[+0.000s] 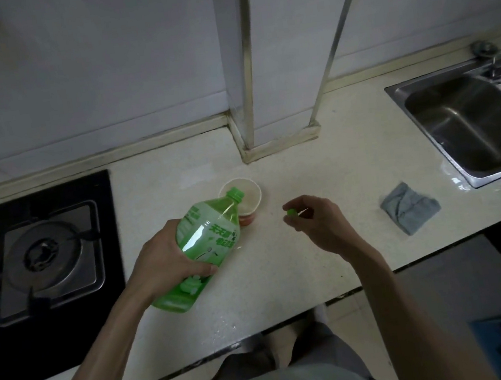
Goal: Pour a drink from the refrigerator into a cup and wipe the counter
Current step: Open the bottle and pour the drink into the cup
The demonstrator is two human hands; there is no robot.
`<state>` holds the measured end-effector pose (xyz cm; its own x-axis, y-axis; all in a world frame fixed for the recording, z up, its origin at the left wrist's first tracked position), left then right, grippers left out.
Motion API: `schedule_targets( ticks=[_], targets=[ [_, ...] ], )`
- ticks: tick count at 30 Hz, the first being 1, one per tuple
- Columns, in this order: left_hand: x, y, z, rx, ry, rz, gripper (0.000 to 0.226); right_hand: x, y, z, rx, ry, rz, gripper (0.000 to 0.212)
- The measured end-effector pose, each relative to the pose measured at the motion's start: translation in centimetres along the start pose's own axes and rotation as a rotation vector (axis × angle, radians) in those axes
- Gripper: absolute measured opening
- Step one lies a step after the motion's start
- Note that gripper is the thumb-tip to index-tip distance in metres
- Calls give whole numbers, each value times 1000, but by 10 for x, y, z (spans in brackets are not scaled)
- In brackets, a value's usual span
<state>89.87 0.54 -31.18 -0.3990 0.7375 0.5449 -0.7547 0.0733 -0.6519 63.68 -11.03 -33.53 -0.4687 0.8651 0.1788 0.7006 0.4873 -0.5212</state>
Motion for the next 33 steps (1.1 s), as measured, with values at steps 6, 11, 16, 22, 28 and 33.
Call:
schedule_targets(
  ticks=[6, 11, 16, 22, 28, 33],
  targets=[
    [3, 0, 6, -35, -13, 21, 82, 2, 2, 1, 18, -16, -7, 24],
    [4, -1, 7, -66, -36, 37, 81, 3, 2, 2, 32, -20, -17, 24],
    [4, -2, 5, -78, -56, 49, 80, 6, 3, 6, 28, -9, -23, 25],
    [7, -2, 4, -82, -52, 48, 78, 5, 3, 7, 38, -11, -35, 26],
    [9, 0, 3, -79, -56, 48, 79, 4, 3, 6, 26, -9, -35, 25],
    [9, -1, 2, -91, -60, 58, 80, 5, 4, 4, 41, -22, -45, 26]
  ],
)
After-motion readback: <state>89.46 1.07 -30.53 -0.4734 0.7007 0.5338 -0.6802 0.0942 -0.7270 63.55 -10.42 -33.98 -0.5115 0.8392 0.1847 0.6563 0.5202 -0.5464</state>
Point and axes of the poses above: each hand's wrist, its own x-axis away from the middle knuckle, its own y-axis out of the palm, z = x × y, the point moved 1 cm from there along -x, towards the middle knuckle, and after that the axes turned 9 degrees about -y, right-handed, at the moved point
